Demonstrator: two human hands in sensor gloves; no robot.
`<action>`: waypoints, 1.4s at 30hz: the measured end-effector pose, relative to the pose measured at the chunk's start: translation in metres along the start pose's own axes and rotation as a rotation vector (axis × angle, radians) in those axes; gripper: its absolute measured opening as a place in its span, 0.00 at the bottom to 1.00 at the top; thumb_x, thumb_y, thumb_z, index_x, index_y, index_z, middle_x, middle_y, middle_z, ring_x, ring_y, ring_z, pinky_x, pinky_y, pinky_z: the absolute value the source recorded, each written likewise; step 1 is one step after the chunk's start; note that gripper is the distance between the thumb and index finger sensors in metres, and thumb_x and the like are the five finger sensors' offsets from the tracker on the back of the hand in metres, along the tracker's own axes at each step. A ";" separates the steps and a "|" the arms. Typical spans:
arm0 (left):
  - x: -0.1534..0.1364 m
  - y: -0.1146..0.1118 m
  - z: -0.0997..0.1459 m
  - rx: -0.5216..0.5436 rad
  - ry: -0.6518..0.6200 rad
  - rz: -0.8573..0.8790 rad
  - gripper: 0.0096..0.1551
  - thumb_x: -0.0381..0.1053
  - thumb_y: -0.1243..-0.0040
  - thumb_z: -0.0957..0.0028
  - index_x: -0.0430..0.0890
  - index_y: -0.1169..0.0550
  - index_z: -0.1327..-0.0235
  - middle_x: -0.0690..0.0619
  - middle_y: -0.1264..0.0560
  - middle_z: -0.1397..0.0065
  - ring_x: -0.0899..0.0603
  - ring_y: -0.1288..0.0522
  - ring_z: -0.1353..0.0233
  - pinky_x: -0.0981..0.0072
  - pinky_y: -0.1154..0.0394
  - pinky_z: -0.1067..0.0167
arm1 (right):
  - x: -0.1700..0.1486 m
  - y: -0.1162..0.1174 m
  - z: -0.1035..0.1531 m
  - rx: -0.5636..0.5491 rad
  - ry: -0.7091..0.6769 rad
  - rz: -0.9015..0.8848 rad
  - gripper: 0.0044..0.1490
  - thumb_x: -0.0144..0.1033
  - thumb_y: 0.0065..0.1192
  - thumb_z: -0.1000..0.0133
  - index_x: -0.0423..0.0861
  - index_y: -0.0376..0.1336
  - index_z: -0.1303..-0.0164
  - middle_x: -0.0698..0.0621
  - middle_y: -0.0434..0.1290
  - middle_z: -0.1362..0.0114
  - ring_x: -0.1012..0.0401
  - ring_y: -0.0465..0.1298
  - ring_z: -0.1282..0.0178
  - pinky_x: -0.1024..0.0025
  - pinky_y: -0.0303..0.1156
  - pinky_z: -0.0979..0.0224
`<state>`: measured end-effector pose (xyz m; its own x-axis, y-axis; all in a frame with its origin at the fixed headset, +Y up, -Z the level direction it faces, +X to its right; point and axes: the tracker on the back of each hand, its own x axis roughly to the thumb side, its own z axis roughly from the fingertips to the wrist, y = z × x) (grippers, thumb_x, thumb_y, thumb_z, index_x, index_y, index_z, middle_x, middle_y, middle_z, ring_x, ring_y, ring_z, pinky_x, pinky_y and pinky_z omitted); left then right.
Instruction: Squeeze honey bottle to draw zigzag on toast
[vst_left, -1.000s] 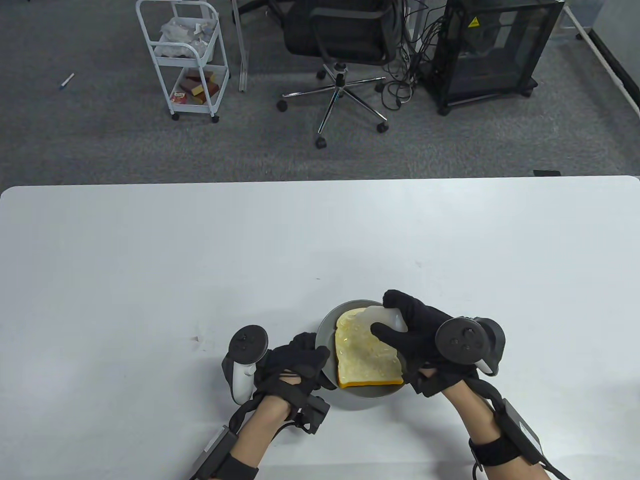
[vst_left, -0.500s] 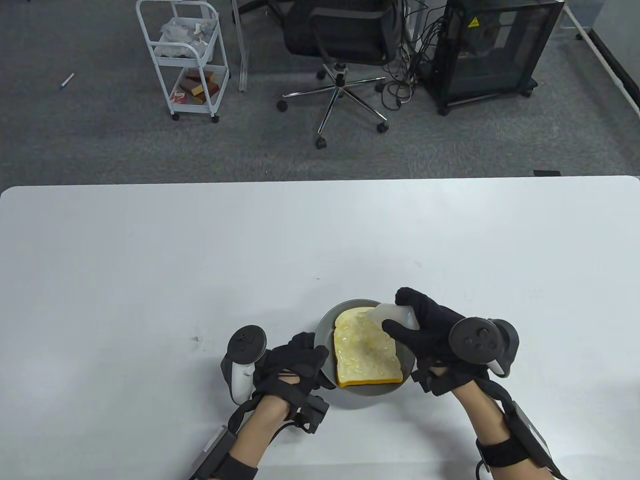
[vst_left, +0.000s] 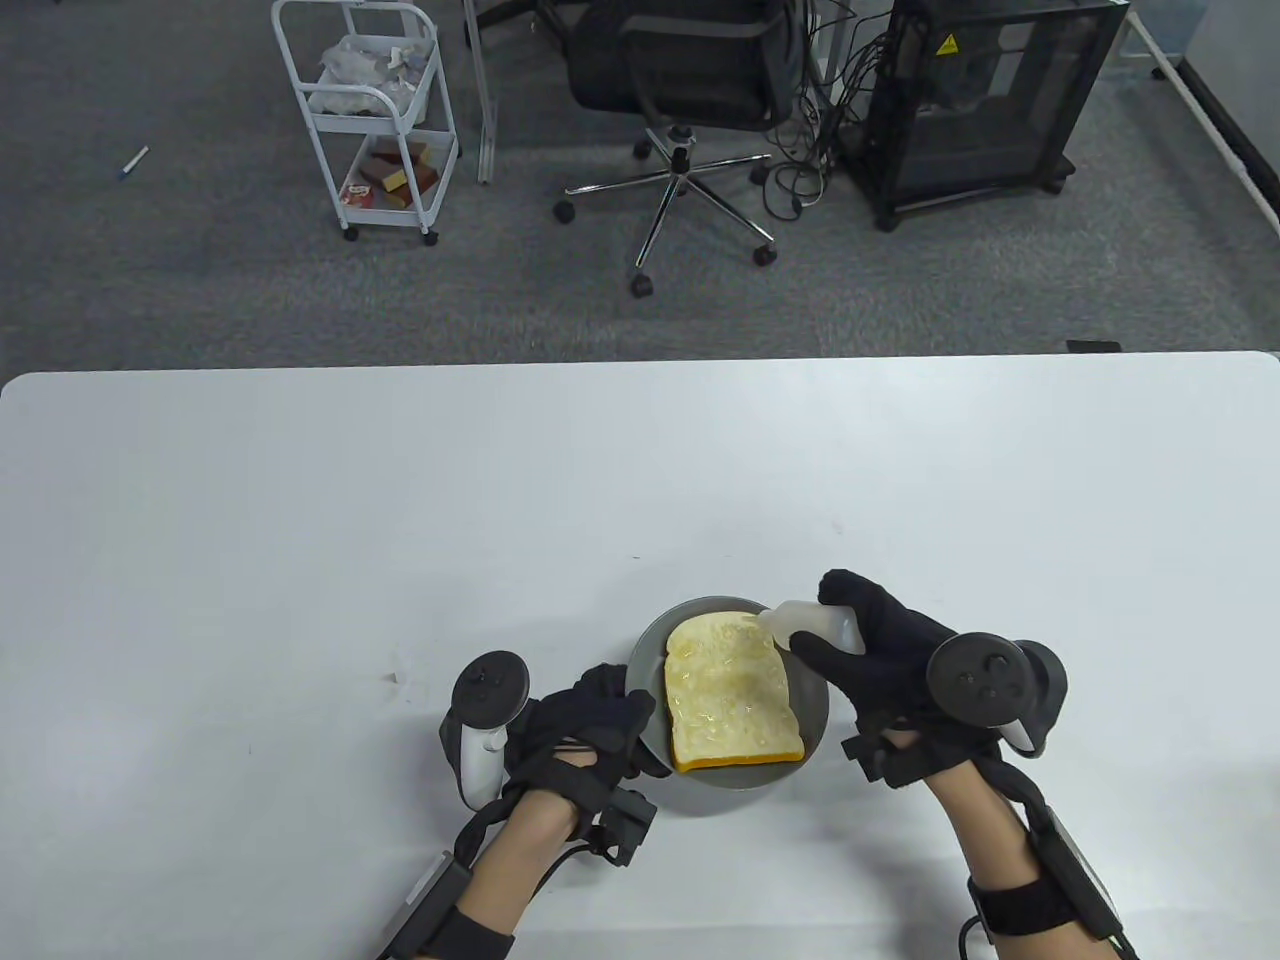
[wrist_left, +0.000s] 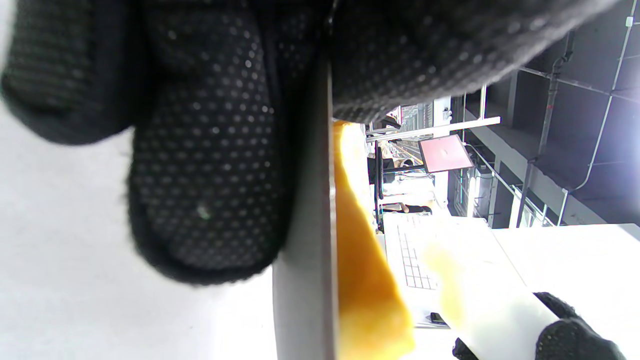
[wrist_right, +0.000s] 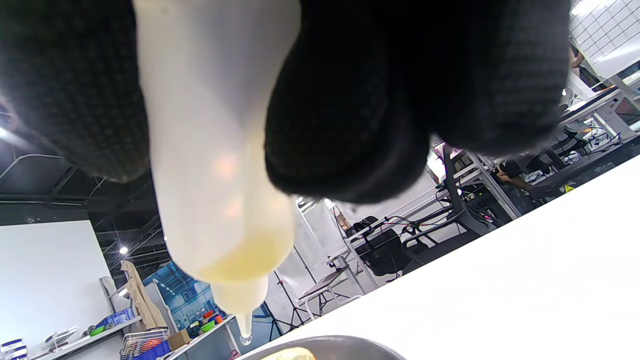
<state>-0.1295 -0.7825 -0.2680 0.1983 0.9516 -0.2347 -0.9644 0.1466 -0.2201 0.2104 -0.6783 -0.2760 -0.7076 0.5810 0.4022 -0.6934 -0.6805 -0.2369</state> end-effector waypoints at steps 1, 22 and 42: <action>0.000 0.000 0.000 -0.001 0.001 0.002 0.29 0.46 0.30 0.48 0.32 0.26 0.41 0.37 0.10 0.57 0.44 0.04 0.67 0.52 0.13 0.63 | -0.001 -0.001 0.000 -0.003 0.002 0.001 0.46 0.59 0.81 0.53 0.40 0.69 0.35 0.38 0.84 0.50 0.56 0.87 0.67 0.57 0.85 0.58; 0.000 0.004 0.001 0.015 -0.001 0.019 0.29 0.46 0.31 0.48 0.32 0.27 0.41 0.37 0.10 0.57 0.44 0.04 0.67 0.52 0.13 0.63 | -0.003 -0.007 0.004 0.034 0.005 -0.018 0.46 0.59 0.81 0.53 0.40 0.69 0.35 0.38 0.84 0.50 0.56 0.87 0.67 0.57 0.85 0.58; 0.000 0.003 0.000 0.015 0.001 0.014 0.29 0.45 0.31 0.47 0.31 0.27 0.41 0.37 0.10 0.57 0.43 0.04 0.67 0.52 0.13 0.63 | 0.013 0.016 -0.002 0.089 -0.013 -0.075 0.46 0.59 0.80 0.53 0.40 0.69 0.34 0.39 0.84 0.49 0.56 0.87 0.67 0.58 0.85 0.58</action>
<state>-0.1322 -0.7821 -0.2681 0.1849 0.9533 -0.2387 -0.9696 0.1374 -0.2025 0.1895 -0.6812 -0.2763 -0.6518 0.6267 0.4271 -0.7292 -0.6726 -0.1260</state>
